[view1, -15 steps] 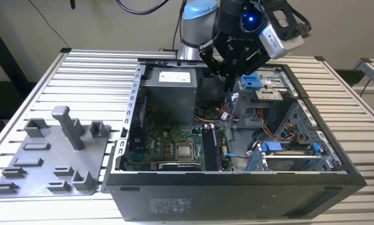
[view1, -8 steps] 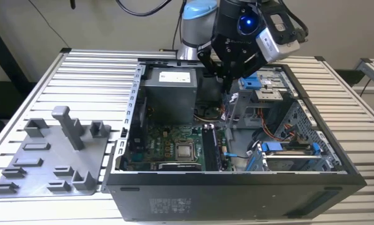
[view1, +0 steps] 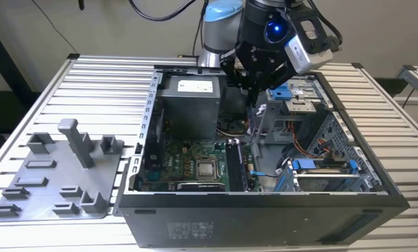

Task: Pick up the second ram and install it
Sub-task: 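Insert the second ram into the second slot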

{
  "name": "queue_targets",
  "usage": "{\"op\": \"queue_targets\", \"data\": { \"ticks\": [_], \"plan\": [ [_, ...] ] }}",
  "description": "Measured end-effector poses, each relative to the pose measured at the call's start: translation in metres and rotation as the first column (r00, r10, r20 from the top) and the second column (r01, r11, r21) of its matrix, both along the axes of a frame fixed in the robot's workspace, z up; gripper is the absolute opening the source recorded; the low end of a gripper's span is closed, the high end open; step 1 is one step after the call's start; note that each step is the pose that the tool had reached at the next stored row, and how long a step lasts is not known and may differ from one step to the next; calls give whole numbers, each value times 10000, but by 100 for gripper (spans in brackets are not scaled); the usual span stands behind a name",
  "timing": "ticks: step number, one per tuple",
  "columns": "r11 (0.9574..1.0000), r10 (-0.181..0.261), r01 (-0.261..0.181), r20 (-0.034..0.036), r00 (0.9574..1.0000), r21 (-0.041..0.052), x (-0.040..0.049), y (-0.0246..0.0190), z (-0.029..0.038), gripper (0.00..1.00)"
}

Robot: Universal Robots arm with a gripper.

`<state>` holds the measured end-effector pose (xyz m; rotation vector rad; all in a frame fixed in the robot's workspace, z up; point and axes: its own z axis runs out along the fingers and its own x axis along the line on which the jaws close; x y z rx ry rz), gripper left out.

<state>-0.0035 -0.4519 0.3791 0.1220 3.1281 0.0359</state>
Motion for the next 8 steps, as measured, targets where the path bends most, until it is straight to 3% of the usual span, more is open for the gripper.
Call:
{"op": "queue_targets", "data": {
  "ticks": [8],
  "plan": [
    [10000,0,0,1,10000,2,0,0,-28,14]
  ]
}}
